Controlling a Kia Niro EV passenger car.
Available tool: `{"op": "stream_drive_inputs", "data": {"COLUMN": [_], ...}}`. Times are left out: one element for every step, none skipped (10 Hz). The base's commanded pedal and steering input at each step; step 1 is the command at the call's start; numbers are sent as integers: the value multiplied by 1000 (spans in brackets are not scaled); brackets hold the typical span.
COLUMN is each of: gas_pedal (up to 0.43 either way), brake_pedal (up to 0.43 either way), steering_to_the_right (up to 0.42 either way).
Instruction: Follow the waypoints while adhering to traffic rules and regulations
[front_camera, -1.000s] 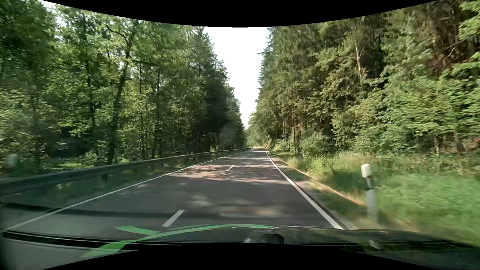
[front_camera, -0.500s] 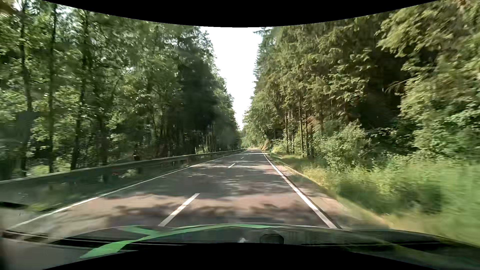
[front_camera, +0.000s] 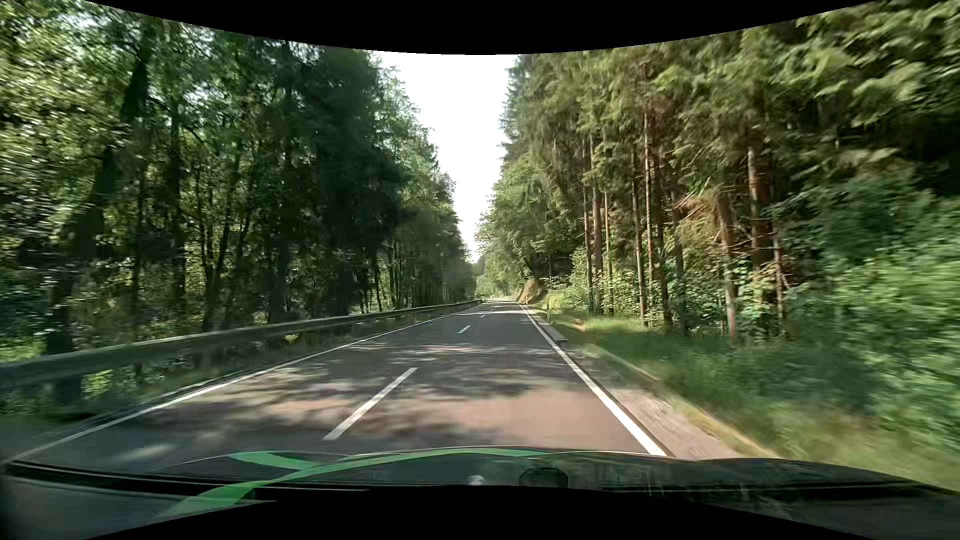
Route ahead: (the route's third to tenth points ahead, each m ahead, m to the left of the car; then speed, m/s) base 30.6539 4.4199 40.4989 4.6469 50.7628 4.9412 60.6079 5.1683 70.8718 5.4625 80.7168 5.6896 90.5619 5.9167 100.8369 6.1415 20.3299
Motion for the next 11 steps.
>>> {"op": "stream_drive_inputs", "data": {"gas_pedal": [118,118,130,138,157,177,177,177,150,150,150], "brake_pedal": [0,0,0,0,0,0,0,0,0,0,0], "steering_to_the_right": [0,1,2,2,0,-2,-2,-2,-2,-2,-2]}}
